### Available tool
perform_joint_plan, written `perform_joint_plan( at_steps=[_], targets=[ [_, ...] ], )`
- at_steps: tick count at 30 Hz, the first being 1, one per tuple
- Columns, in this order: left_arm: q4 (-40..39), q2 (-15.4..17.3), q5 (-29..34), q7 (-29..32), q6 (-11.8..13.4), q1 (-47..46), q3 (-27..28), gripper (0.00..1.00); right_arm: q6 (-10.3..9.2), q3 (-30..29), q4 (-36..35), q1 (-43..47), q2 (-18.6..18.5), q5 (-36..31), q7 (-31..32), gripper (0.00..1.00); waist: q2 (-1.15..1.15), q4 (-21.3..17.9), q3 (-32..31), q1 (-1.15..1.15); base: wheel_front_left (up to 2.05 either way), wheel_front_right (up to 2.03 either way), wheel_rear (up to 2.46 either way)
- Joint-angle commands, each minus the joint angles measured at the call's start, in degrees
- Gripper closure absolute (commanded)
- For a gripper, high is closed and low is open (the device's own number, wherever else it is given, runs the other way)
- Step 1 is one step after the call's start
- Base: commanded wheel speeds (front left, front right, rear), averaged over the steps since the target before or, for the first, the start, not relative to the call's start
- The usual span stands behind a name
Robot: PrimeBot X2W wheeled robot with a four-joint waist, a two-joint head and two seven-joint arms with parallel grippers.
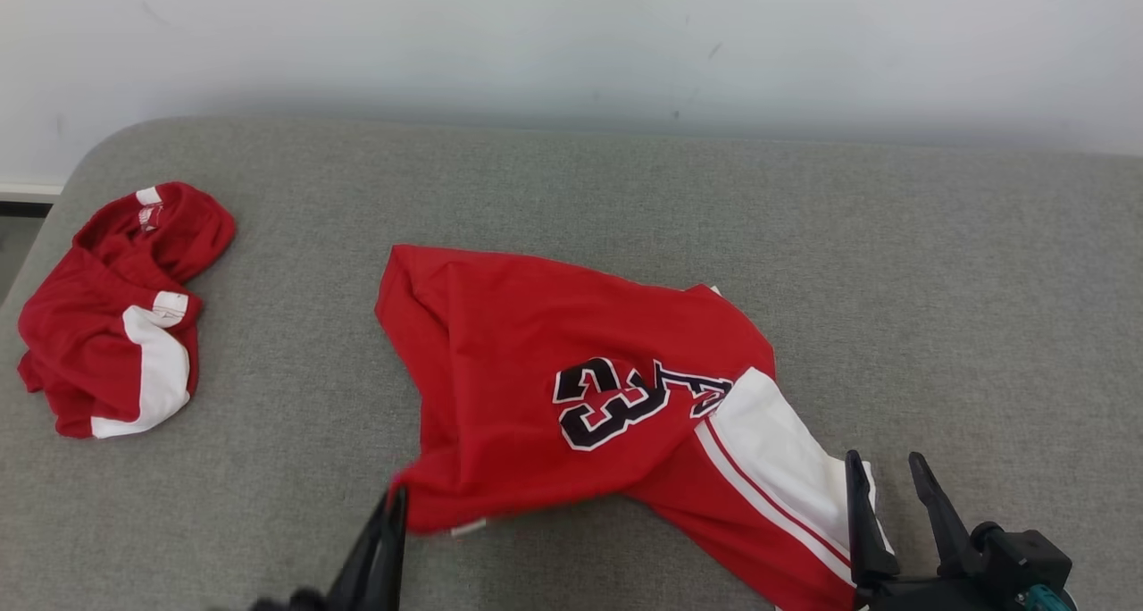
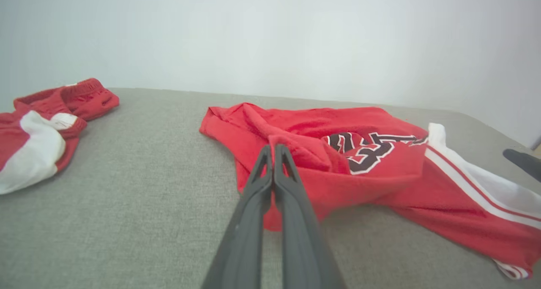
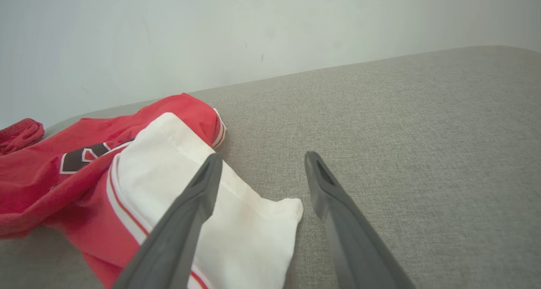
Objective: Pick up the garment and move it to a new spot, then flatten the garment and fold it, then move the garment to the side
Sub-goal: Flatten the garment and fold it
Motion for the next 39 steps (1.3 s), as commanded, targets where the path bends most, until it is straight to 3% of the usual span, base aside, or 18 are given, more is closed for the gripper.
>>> perform_joint_plan(
  at_steps=[1, 7, 17, 24, 33, 34, 35, 36, 39],
  targets=[
    [-0.5, 0.5, 0.3, -0.2, 0.1, -1.6, -0.2, 1.00, 0.06, 0.0, 0.1, -0.4, 0.0, -0.4, -0.1, 0.00, 0.00, -0.1, 0.0, 0.00, 0.00, 0.00, 0.00],
    [2.8, 4.3, -0.2, -0.2, 0.1, -11.9, -3.6, 1.00, 0.06, 0.9, 0.5, -1.3, 0.0, -0.5, -0.1, 0.00, 0.00, -2.0, 0.4, 0.00, 0.00, 0.00, 0.00],
    [20.2, 10.4, -4.3, -0.2, 0.1, -29.8, -10.1, 1.00, 0.06, 1.9, 1.7, -3.8, 0.0, -0.2, -0.1, 0.00, 0.00, -9.9, 3.1, 0.00, 0.00, 0.00, 0.00],
    [32.0, 12.2, -8.4, -0.2, 0.1, -38.8, -10.4, 1.00, 0.06, 1.7, 2.4, -4.5, 0.0, 0.2, -0.1, 0.00, 0.00, -14.5, 4.6, 0.00, 0.00, 0.00, 0.00],
    [42.1, 11.5, -10.6, -0.2, 0.1, -44.9, -12.5, 1.00, 0.06, 2.2, 3.0, -5.0, 0.0, 0.3, -0.1, 0.00, 0.00, -15.5, 4.7, 0.00, 0.00, 0.00, 0.00],
    [42.5, 11.3, -10.7, -0.2, 0.1, -45.1, -12.8, 0.79, 0.06, 2.2, 2.9, -5.1, 0.0, 0.3, -0.1, 0.00, 0.00, -15.3, 4.6, 0.00, 0.00, 0.00, 0.00],
    [42.7, 11.2, -10.5, -0.2, 0.1, -45.0, -12.9, 0.04, 0.06, 2.3, 2.9, -5.1, 0.0, 0.3, -0.1, 0.00, 0.00, -15.1, 4.4, 0.00, 0.00, 0.00, 0.00],
    [42.7, 11.1, -10.4, -0.2, 0.1, -44.8, -12.9, 0.00, 0.06, 2.2, 2.9, -5.0, 0.0, 0.4, -0.1, 0.00, 0.00, -14.7, 4.3, 0.00, 0.00, 0.00, 0.00],
    [40.6, 10.9, -9.8, -0.2, 0.1, -42.3, -11.7, 0.00, 0.06, 1.8, 2.7, -3.9, 0.0, 0.4, -0.1, 0.00, 0.00, -13.1, 3.3, 0.00, 0.00, 0.00, 0.00]
  ],
)
